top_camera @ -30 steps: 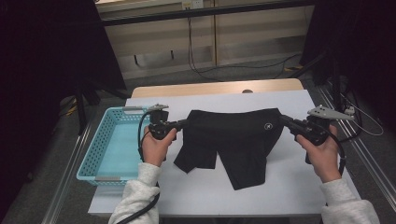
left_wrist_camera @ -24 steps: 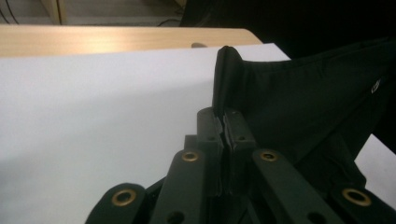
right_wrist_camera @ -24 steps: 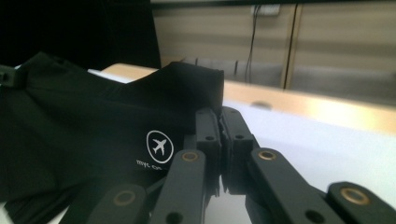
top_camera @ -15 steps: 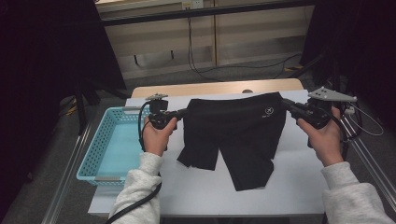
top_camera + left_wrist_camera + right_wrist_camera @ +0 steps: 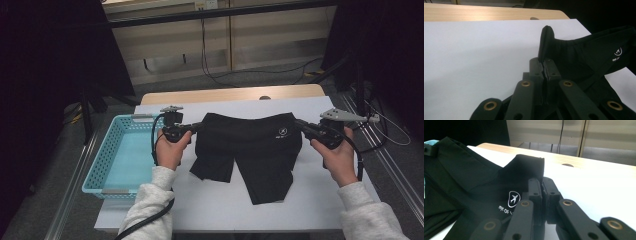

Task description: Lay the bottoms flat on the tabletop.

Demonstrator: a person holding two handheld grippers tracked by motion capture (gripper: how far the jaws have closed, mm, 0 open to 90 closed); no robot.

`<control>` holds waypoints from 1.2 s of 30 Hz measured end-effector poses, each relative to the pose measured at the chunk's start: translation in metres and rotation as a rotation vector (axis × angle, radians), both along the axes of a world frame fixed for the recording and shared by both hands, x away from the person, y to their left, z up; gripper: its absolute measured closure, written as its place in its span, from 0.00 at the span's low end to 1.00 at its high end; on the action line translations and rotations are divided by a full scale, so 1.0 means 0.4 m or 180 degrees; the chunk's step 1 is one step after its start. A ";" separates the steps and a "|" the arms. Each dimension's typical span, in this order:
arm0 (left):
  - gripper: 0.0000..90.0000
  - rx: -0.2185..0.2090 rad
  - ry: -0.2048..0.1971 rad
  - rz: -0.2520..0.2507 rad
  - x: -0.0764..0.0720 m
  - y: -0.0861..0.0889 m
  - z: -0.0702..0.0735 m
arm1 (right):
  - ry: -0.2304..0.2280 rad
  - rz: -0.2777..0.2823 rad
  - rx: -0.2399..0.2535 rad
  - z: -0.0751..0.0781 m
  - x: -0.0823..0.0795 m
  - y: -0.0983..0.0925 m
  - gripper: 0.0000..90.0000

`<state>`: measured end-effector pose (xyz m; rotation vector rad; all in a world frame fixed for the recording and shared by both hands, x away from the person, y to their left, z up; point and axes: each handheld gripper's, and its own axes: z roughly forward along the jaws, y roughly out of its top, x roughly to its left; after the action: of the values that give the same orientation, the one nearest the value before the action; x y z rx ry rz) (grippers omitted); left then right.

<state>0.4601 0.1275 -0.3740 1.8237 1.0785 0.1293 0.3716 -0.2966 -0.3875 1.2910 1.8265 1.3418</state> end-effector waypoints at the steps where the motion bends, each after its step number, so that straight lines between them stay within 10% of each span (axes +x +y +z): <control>1: 0.97 0.0004 0.0007 0.0007 0.002 -0.002 0.001 | 0.0008 0.0003 0.0008 -0.003 0.001 0.000 0.96; 10: 0.97 -0.0030 0.0104 0.0046 0.088 -0.017 0.015 | 0.0109 -0.0070 0.0035 -0.006 0.058 -0.026 0.96; 15: 0.97 -0.0059 0.0099 0.0150 0.187 -0.027 0.053 | 0.0242 -0.0159 -0.0075 0.033 0.184 -0.014 0.96; 20: 0.95 -0.0006 -0.0056 0.0398 0.282 -0.041 0.080 | 0.0033 -0.0588 -0.0272 0.101 0.346 0.011 0.82; 22: 0.72 0.0202 0.0005 0.0520 0.287 -0.048 0.058 | 0.0097 -0.0672 -0.0141 0.093 0.367 0.020 0.70; 23: 0.43 0.0290 0.0031 0.0566 0.280 -0.052 0.046 | 0.0137 -0.0673 -0.0237 0.085 0.362 0.027 0.66; 24: 0.38 0.0325 0.0040 0.0491 0.266 -0.052 0.036 | 0.0155 -0.0621 -0.0267 0.073 0.350 0.035 0.64; 25: 0.47 0.0288 0.0057 0.0432 0.255 -0.054 0.028 | 0.0170 -0.0523 -0.0249 0.058 0.333 0.039 0.61; 36: 0.20 0.0398 0.0106 0.0043 0.086 -0.066 -0.045 | 0.0398 -0.0084 -0.0500 -0.050 0.082 0.056 0.41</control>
<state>0.4947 0.1010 -0.3918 1.9363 1.1281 0.1786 0.4044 -0.2744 -0.4075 1.3363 1.9492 1.1015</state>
